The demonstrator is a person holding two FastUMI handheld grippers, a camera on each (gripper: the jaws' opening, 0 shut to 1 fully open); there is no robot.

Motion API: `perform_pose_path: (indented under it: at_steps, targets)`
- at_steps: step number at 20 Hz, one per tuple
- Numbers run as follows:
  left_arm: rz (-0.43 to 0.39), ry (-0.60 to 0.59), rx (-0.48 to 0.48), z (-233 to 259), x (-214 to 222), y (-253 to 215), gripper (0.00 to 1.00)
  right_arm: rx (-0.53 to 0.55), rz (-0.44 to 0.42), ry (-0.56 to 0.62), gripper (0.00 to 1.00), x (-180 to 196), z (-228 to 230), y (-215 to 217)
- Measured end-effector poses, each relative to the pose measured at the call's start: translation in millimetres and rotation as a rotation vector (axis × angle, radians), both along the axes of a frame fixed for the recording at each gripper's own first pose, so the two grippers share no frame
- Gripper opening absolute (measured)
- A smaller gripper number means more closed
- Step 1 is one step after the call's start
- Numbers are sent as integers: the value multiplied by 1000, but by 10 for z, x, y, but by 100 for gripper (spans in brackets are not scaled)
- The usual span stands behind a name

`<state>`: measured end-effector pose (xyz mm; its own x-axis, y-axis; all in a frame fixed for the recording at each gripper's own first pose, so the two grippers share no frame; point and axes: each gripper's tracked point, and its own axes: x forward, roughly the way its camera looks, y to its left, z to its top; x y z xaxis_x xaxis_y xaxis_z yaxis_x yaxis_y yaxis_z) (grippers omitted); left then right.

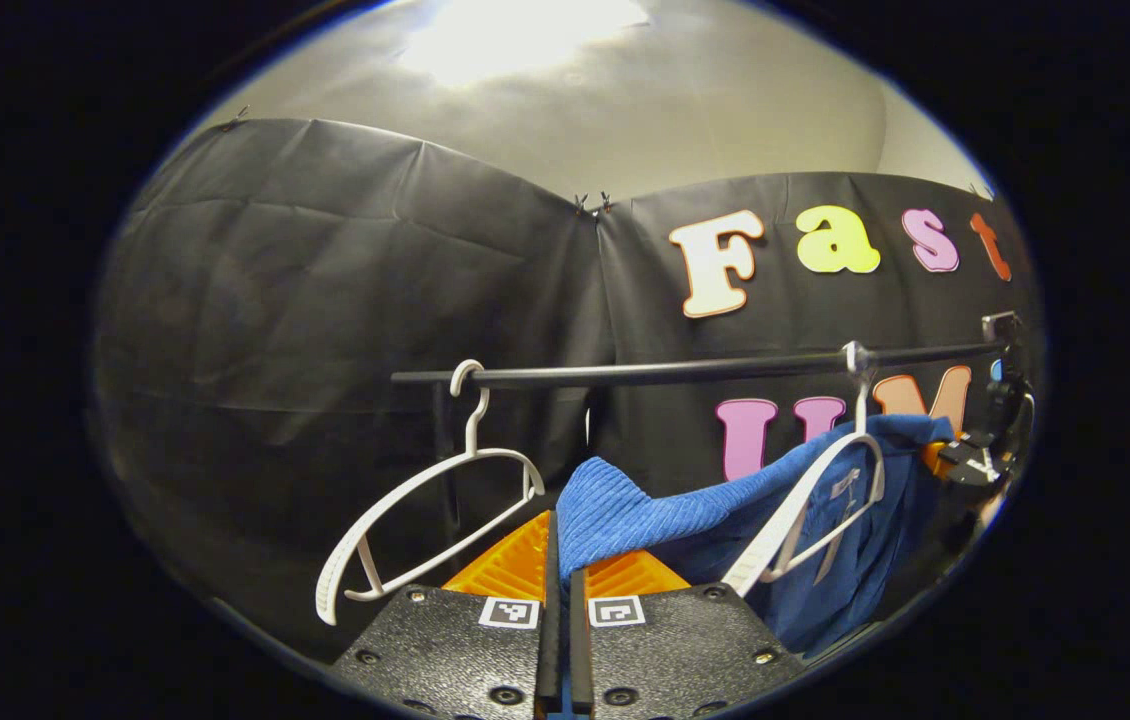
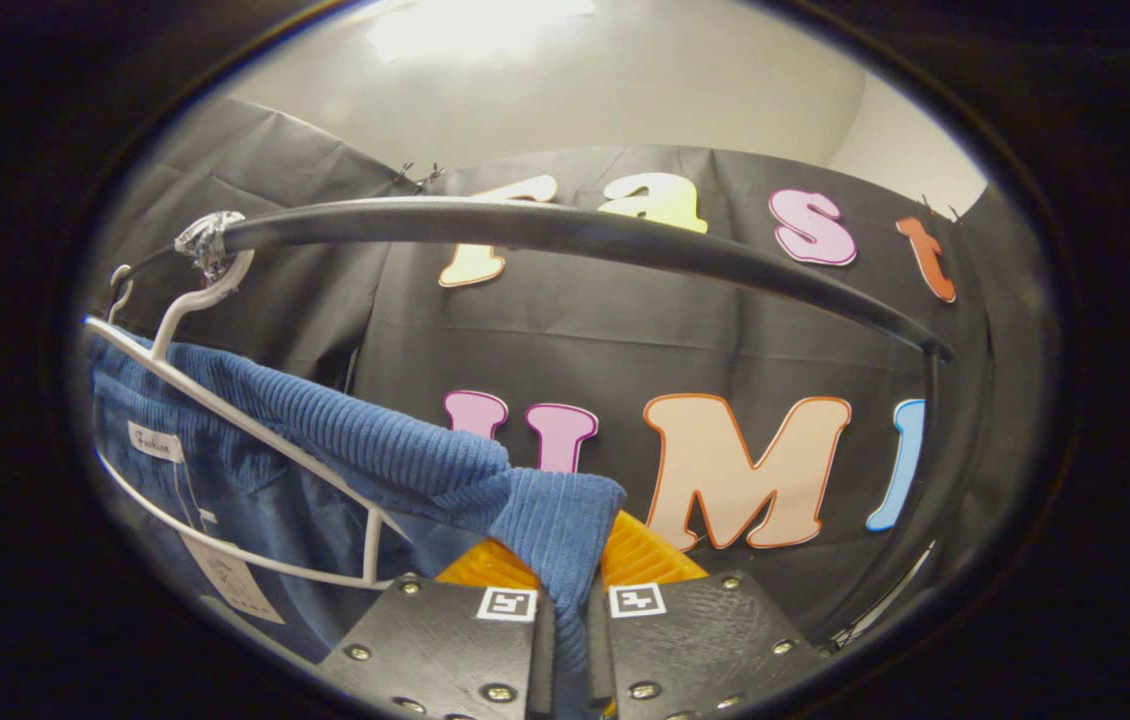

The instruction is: Grasp the clothes on the hanger with both hands and then place them into the laundry hamper below.

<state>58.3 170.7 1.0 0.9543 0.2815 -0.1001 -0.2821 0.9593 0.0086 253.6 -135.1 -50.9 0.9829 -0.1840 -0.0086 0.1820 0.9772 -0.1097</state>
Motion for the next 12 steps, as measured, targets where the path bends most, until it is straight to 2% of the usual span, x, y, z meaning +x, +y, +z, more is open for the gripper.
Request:
perform_pose_path:
  at_steps: [1,3,8,12]
  targets:
    - [-2,9,-11,-63,35,6,5,-5,1,0,12,18,3,-5]
    - [-4,24,-34,-186,85,24,2,-12,1,1,12,51,-11,0]
    - [-16,40,-55,-422,162,46,4,-22,-16,9,12,108,-90,-24]
    - [-34,49,-117,-633,226,29,4,-31,-30,15,12,174,-147,-57]
